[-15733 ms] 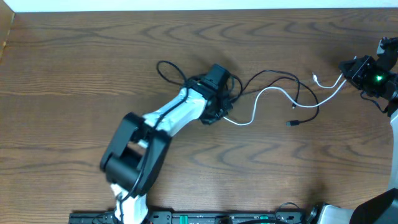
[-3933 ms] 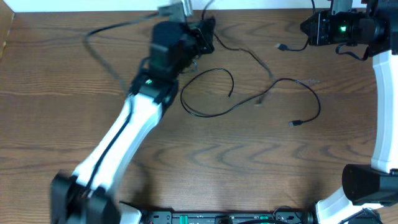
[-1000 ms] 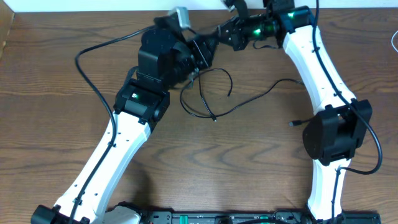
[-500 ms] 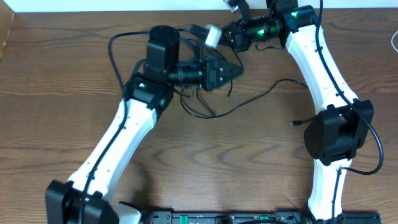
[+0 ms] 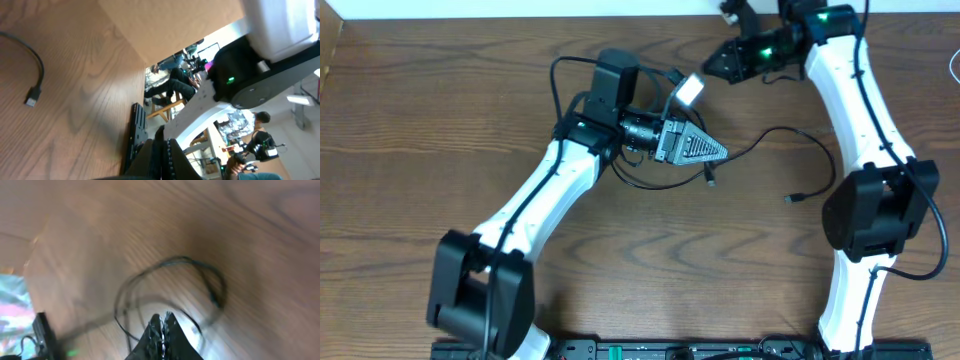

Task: Untangle cables

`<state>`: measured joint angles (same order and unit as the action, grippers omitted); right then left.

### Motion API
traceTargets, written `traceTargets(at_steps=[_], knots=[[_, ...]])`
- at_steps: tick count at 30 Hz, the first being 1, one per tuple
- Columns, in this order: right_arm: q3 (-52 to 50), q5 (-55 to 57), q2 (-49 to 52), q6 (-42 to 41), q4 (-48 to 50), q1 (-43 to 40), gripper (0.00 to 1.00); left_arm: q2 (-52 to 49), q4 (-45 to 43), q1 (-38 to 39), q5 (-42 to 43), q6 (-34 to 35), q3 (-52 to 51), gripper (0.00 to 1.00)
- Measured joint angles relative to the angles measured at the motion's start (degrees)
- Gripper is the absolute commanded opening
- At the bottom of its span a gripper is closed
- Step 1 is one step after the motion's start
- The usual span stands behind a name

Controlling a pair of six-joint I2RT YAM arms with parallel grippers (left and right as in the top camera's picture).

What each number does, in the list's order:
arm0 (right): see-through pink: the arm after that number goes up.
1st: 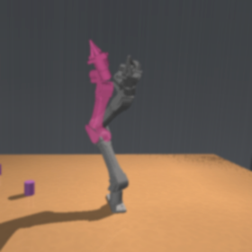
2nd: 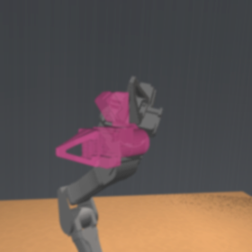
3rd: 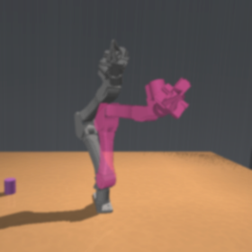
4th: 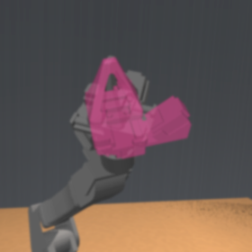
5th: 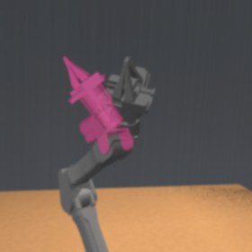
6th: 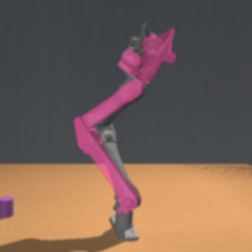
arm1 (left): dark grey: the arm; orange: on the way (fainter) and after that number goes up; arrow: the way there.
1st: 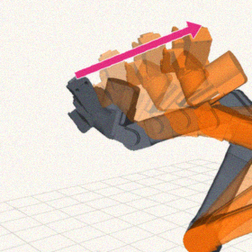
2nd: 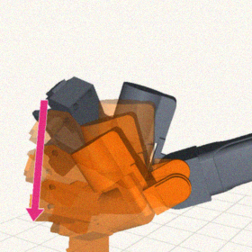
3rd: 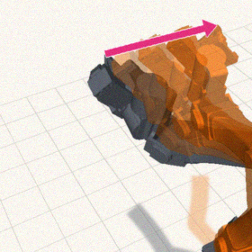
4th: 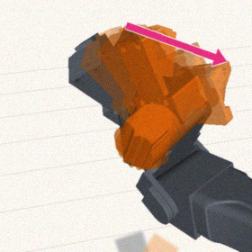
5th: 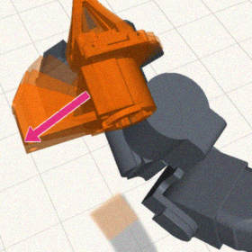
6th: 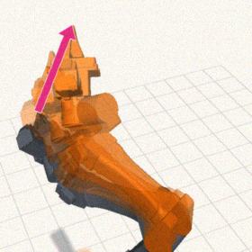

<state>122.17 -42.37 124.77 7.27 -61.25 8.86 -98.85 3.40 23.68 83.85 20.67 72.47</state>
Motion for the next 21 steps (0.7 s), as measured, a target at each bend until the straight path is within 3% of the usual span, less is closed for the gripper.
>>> traceTargets(at_steps=[9,12,15,20,21], knots=[[0.0,5.0,0.0,0.5,-5.2,-2.3,0.07,-11.2,2.1,0.4,0.8,-1.3,0.0,0.08],[0.0,5.5,0.0,1.0,-5.7,-2.1,0.08,-14.3,6.6,0.8,-0.6,-1.4,0.0,0.07],[0.0,6.4,0.0,1.2,-5.7,-1.9,0.08,-15.9,11.0,1.2,-7.0,-1.4,0.0,0.07],[0.0,7.8,0.0,0.4,-5.6,-2.1,0.12,-16.3,11.1,1.2,-25.4,2.9,0.0,0.08],[0.0,8.0,0.0,0.2,-5.6,-2.2,0.15,-16.3,10.6,1.2,-29.0,4.3,0.0,0.22]])
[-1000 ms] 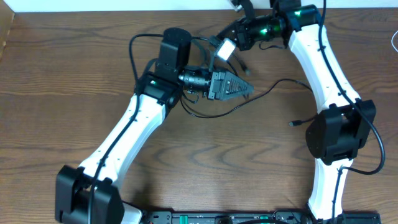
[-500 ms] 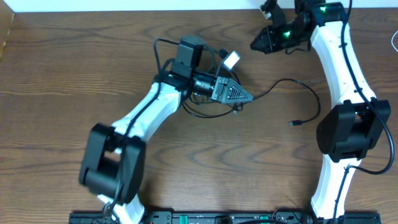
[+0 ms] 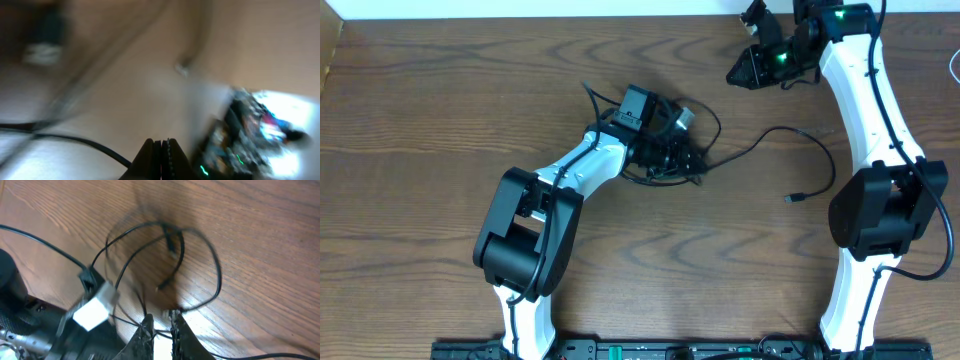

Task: Untangle cables

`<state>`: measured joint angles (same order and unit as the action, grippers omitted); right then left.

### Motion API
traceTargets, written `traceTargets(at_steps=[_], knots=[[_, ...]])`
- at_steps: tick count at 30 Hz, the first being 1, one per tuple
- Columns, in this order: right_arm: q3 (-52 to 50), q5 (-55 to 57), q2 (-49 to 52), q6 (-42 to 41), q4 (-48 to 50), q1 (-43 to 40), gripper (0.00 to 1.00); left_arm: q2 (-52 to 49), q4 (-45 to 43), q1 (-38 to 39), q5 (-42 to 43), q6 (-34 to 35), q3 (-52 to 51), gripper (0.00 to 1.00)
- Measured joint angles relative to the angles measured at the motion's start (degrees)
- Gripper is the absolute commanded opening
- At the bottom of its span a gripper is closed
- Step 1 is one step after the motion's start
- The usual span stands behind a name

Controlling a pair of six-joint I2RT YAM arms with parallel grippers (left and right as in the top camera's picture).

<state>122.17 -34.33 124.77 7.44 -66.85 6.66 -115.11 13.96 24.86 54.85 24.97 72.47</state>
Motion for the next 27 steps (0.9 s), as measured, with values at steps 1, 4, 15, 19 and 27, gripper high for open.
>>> traceTargets(at_steps=[1,4,15,19,27], knots=[[0.0,0.1,0.0,-0.2,0.0,-0.2,0.18,0.0,-0.7,0.0,-4.0,1.8,0.0,0.37],[0.0,0.8,0.0,-0.7,0.0,-0.2,0.30,0.0,-3.7,0.0,-10.9,5.2,0.0,0.63],[0.0,7.3,0.0,-3.0,0.2,3.2,0.43,0.8,-3.6,-0.5,-17.8,9.4,0.0,0.70],[0.0,9.7,0.0,-5.7,1.3,4.5,0.44,5.6,0.7,-1.6,-19.8,9.6,0.0,0.70],[0.0,11.3,0.0,-13.1,2.3,5.4,0.47,16.2,15.2,-2.4,-33.8,9.6,0.1,0.70]])
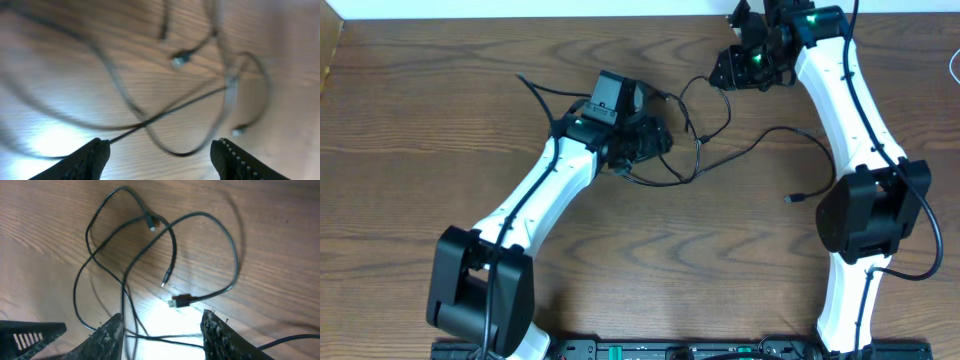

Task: Untangle cables

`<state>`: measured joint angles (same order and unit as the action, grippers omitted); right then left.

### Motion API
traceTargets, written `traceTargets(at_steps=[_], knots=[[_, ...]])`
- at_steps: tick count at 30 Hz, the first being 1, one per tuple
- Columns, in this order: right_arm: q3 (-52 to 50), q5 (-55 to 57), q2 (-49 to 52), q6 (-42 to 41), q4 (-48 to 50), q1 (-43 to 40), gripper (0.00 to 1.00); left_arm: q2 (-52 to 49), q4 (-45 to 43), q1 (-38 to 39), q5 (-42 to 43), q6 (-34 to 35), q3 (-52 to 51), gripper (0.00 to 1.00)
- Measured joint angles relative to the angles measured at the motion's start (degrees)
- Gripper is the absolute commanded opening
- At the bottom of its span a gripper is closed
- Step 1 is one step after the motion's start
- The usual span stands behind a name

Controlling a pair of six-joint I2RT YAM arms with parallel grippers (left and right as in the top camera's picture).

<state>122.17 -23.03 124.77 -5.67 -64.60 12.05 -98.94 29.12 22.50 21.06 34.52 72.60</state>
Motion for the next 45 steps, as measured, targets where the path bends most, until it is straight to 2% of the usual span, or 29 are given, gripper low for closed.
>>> traceTargets(at_steps=[4,9,11,13,17,22,33,40,45], knots=[[0.0,0.2,0.9,-1.7,0.0,1.8,0.47,-0.3,4.4,-0.5,-7.3,0.0,0.0,0.70],[0.0,-0.4,5.2,-1.7,1.6,4.4,0.46,-0.3,4.6,-3.2,-12.2,-0.1,0.0,0.70],[0.0,-0.5,7.2,-1.7,2.0,5.3,0.41,-0.3,4.7,-5.0,-13.2,-0.3,0.0,0.70],[0.0,-0.7,8.6,-1.6,2.4,5.8,0.26,-0.3,5.0,-6.8,-13.9,-0.5,0.0,0.70],[0.0,-2.6,10.0,-1.4,5.4,6.3,0.08,-0.3,6.0,-10.7,-14.6,-0.9,0.0,0.70],[0.0,-3.8,10.0,-1.3,10.6,7.5,0.04,-0.3,7.4,-14.3,-15.1,-1.3,0.0,0.70],[0.0,3.1,12.3,4.5,9.9,18.4,0.15,-0.3,8.0,-15.3,-15.2,-3.3,0.0,0.70],[0.0,5.1,17.5,9.3,7.2,21.0,0.34,-0.3,8.1,-15.3,-15.2,-3.5,0.0,0.70],[0.0,7.8,18.0,12.1,6.8,20.9,0.41,-0.3,8.1,-15.3,-15.2,-3.5,0.0,0.70]])
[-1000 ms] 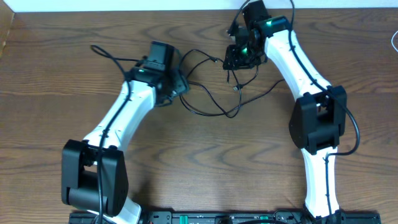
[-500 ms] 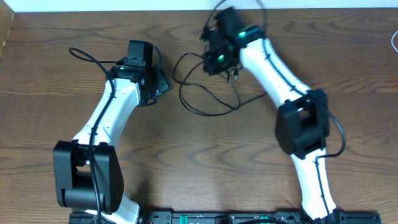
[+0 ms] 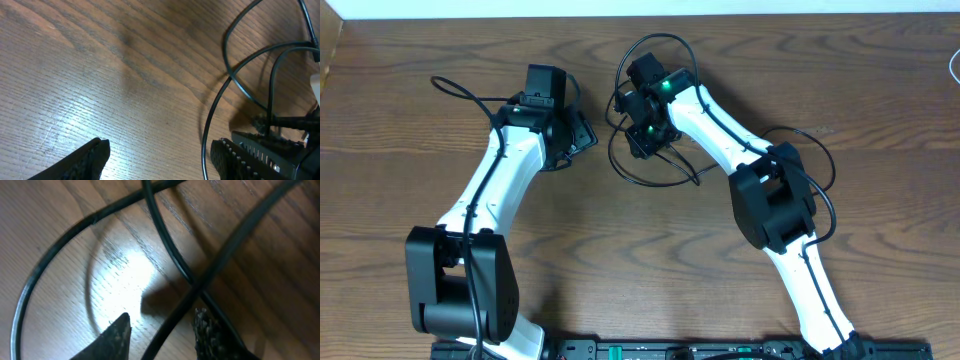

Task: Untangle cables

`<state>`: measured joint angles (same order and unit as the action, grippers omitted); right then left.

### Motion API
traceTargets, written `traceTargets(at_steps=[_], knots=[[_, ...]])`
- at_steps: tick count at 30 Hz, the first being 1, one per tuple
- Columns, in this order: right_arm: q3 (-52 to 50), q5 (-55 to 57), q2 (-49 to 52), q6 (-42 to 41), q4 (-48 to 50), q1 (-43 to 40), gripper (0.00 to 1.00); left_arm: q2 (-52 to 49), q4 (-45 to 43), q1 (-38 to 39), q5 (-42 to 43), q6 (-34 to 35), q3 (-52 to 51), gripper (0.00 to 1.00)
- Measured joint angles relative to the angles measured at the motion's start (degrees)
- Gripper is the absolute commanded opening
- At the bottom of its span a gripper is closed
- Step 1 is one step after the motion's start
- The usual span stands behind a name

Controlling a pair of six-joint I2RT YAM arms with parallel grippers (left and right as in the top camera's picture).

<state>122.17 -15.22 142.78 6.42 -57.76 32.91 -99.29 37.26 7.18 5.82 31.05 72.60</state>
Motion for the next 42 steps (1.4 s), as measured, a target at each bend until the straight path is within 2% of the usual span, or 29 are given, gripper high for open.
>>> traceTargets(at_steps=[11,23,30,42], knots=[[0.1,3.1,-0.4,6.0,-0.4,0.0,0.50,0.0,0.0,0.0,0.0,0.0,0.0,0.70],[0.1,9.9,-5.8,8.2,1.1,0.0,0.51,0.0,-0.2,0.0,0.0,0.0,0.0,0.70],[0.0,12.3,-5.8,8.4,5.1,0.0,0.52,0.0,-0.2,0.0,0.0,0.0,0.0,0.70],[-0.1,12.6,-1.8,8.4,5.2,0.0,0.51,0.0,-0.2,0.0,0.0,-1.3,0.0,0.70]])
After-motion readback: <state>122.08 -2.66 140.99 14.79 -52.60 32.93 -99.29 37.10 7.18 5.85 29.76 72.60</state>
